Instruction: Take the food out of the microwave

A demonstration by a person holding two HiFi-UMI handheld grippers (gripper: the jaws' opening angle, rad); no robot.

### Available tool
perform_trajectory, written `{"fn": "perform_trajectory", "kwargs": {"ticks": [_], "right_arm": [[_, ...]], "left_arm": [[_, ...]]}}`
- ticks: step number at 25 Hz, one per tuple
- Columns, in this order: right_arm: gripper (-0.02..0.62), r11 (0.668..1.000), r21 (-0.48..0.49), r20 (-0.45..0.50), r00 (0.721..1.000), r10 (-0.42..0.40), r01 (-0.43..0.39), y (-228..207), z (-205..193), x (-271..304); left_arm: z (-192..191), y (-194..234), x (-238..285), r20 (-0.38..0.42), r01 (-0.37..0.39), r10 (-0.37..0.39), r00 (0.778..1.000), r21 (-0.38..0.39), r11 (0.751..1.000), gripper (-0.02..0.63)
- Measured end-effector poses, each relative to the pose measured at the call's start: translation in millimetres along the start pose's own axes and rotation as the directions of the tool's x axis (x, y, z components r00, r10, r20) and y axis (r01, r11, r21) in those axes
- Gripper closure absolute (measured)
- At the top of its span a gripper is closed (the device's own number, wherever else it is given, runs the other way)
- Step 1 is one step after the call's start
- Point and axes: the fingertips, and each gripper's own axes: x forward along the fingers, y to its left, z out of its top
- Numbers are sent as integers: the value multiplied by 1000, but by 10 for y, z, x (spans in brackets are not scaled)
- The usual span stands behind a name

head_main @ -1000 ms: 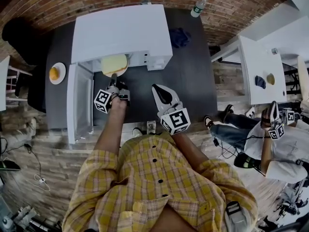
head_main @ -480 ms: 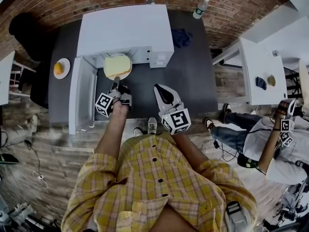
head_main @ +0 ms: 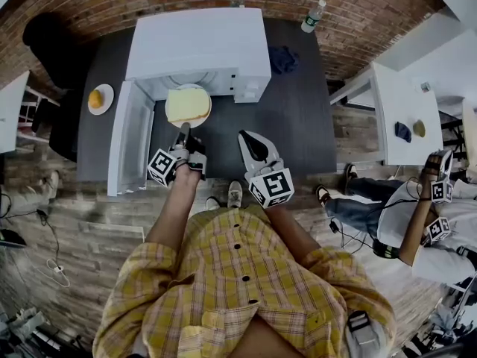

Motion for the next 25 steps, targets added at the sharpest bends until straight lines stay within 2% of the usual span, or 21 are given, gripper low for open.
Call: {"fn": "perform_trajectory", "kwargs": {"ticks": [5,14,25], "right_arm": [[592,1000,5,0,1000,-3,3,20,-5,-20],[592,1000,5,6,1000,-12,12,44,-23,-82],[592,1000,7,4,1000,-2,2,117,-43,-103]], "left_arm": [[-106,-178,-107,-20,49,-50,999,-30,998,594],[-259,-456,-333,-41,88,-91,995,-67,994,594],[-324,-545,-539,-36,105,-108,994,-75,992,594]]}}
